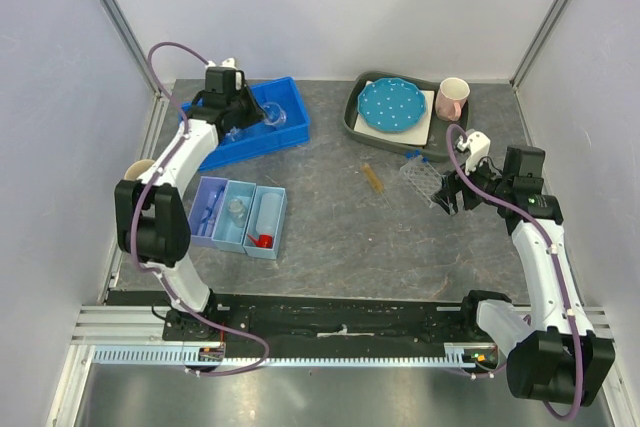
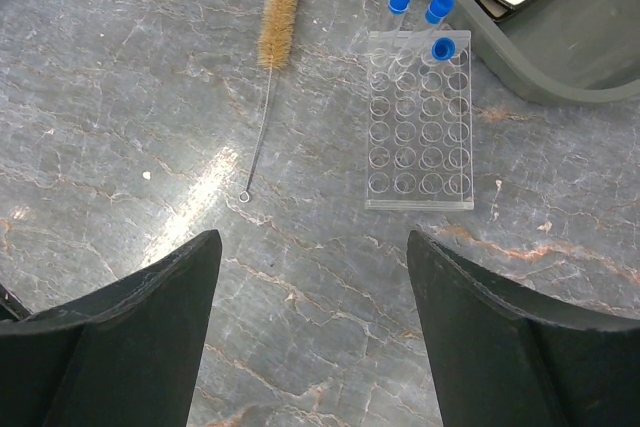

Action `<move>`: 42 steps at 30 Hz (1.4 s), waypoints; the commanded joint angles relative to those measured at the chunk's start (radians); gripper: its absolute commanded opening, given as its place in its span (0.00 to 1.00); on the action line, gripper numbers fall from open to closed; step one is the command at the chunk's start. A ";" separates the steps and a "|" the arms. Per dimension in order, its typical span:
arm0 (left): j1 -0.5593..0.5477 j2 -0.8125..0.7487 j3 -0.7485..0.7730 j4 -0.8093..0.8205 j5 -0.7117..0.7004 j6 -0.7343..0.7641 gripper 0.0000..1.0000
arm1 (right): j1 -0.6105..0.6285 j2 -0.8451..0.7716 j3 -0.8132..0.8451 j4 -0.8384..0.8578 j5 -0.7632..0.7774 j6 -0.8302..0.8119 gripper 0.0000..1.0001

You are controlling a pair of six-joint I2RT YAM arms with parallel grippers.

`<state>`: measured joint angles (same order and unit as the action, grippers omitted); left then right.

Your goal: Organize the chemistry lab equipment

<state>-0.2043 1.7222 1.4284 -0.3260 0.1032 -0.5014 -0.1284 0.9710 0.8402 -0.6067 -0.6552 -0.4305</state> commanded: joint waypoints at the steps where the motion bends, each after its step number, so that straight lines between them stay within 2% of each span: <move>1: 0.066 0.059 0.145 -0.036 0.053 0.053 0.02 | -0.002 0.001 -0.010 0.007 0.005 -0.030 0.82; 8: 0.146 0.207 0.328 -0.105 0.041 0.064 0.02 | -0.002 0.008 -0.010 0.001 0.003 -0.036 0.83; 20: 0.152 0.439 0.559 -0.228 0.010 0.129 0.02 | -0.002 0.018 -0.010 0.004 0.012 -0.040 0.83; 26: 0.152 0.505 0.618 -0.286 -0.013 0.156 0.03 | -0.002 0.025 -0.012 0.002 0.016 -0.040 0.83; 42: 0.152 0.570 0.655 -0.357 0.004 0.198 0.10 | -0.002 0.031 -0.012 0.004 0.025 -0.042 0.83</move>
<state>-0.0517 2.2864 2.0319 -0.6666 0.1047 -0.3504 -0.1284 0.9989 0.8314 -0.6144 -0.6304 -0.4603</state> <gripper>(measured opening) 0.129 0.829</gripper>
